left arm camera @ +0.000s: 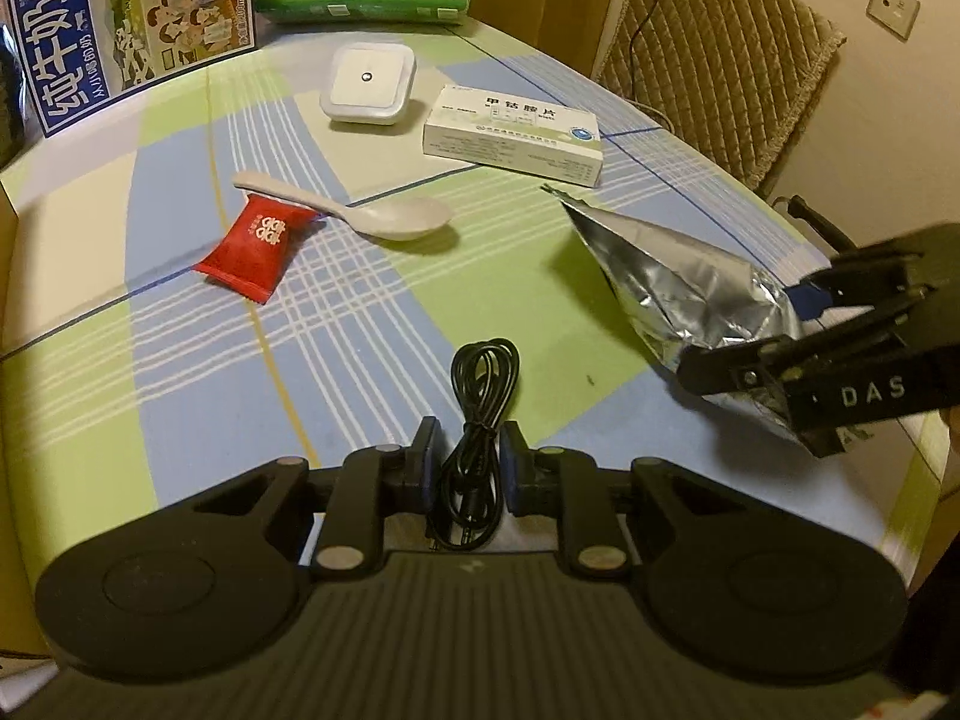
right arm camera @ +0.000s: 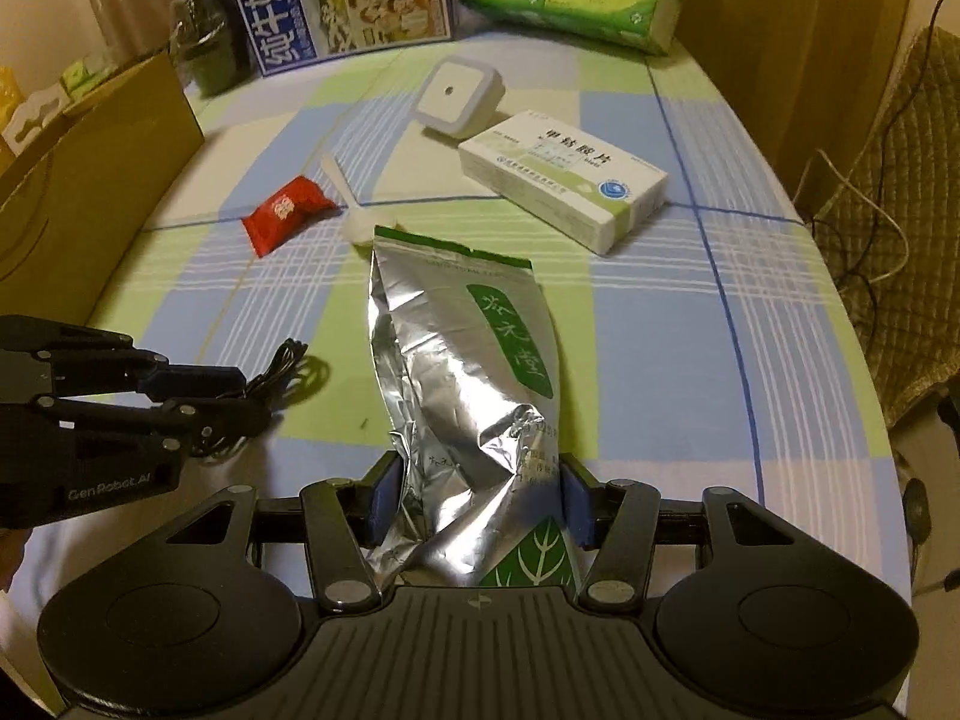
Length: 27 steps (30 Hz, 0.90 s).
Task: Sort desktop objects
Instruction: 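Lift the black cable with the left gripper while the right lifts the foil bag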
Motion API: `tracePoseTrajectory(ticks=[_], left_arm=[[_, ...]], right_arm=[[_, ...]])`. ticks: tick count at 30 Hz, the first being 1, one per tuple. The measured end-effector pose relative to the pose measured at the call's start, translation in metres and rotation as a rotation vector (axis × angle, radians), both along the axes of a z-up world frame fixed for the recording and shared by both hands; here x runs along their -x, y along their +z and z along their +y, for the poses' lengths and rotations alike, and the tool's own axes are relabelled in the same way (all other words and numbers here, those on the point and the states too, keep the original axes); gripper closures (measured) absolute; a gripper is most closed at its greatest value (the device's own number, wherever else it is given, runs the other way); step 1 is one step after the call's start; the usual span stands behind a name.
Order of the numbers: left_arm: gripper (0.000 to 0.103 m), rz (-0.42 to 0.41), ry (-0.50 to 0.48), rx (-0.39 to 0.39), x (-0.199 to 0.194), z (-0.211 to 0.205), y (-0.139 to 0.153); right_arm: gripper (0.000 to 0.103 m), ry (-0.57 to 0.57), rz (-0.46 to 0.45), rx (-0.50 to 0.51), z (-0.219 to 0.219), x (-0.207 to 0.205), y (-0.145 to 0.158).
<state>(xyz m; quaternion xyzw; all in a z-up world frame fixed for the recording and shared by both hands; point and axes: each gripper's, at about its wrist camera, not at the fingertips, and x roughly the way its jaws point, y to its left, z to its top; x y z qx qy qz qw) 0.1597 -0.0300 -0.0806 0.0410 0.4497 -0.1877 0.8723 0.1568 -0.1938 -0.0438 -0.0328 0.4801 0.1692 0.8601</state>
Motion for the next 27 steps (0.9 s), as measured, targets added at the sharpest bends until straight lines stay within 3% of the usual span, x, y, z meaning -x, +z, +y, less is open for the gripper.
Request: tracePoseTrajectory(ticks=[5, 13, 17, 27], left_arm=[[0.080, -0.042, -0.036, -0.061, -0.002, -0.010, -0.002], [0.079, -0.066, -0.053, -0.058, -0.011, -0.013, -0.005], [0.094, -0.054, -0.061, -0.064, -0.010, -0.011, -0.004], [0.095, -0.030, -0.037, -0.013, -0.005, -0.003, 0.001]], right_arm=[[0.046, 0.021, -0.034, 0.019, 0.000, 0.002, -0.006], [0.038, 0.038, -0.041, 0.032, 0.003, -0.002, -0.010], [0.032, 0.041, -0.032, 0.034, 0.004, -0.005, -0.013], [0.028, 0.049, -0.054, 0.062, 0.011, -0.009, -0.015]])
